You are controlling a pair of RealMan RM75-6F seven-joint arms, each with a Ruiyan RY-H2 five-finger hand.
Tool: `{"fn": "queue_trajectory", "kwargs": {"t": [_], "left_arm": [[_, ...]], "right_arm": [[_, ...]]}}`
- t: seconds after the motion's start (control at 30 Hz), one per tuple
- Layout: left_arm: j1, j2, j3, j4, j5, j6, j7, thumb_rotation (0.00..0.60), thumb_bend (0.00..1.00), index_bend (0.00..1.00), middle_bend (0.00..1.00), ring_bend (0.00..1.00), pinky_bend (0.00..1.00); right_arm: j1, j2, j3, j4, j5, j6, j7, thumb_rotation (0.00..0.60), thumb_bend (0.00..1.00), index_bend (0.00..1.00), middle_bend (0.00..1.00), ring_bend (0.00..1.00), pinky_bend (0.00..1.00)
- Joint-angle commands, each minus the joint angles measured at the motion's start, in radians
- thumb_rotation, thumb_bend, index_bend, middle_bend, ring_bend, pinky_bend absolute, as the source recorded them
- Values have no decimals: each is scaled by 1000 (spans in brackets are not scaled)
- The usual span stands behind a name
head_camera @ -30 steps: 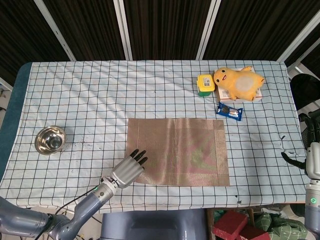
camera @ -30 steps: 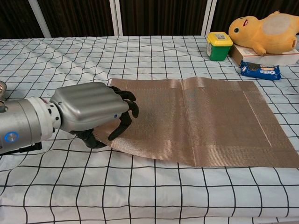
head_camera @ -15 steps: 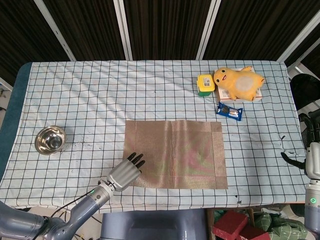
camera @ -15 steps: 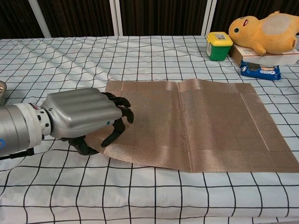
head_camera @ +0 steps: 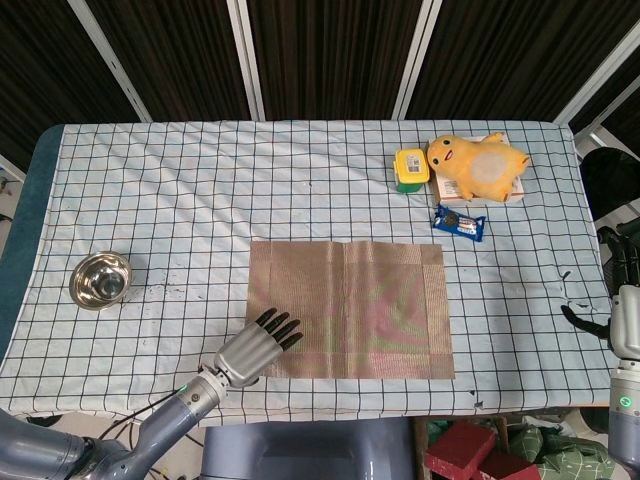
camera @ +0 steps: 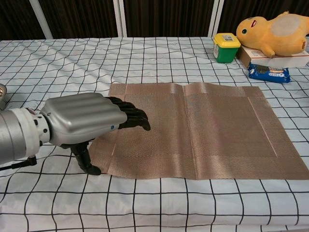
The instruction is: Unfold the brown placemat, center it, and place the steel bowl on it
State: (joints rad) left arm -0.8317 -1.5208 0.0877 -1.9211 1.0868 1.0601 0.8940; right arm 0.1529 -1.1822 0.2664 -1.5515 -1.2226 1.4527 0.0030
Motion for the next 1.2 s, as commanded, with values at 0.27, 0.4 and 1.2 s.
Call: {"fn": "queue_trajectory", "kwargs": {"t": [0.27,0.4,1.2], "left_arm": [[57,158,5,-103,73,86,-80,600,0,132,74,50,100],[91,242,7,-123,101,140,-114,600,10,177,105,50,102],[392,366,11,231,-52,333,-385,600,127,364,156,55,114]], "right_arm": [[0,0,-1,0,0,-1,-1,600,62,8,0,0,170],[0,0,-2,0,-1,-1,-3,600,61,8,0,0,169],[3,-7,-12,1,-26,9,-22,600,62,9,0,0,170]]}}
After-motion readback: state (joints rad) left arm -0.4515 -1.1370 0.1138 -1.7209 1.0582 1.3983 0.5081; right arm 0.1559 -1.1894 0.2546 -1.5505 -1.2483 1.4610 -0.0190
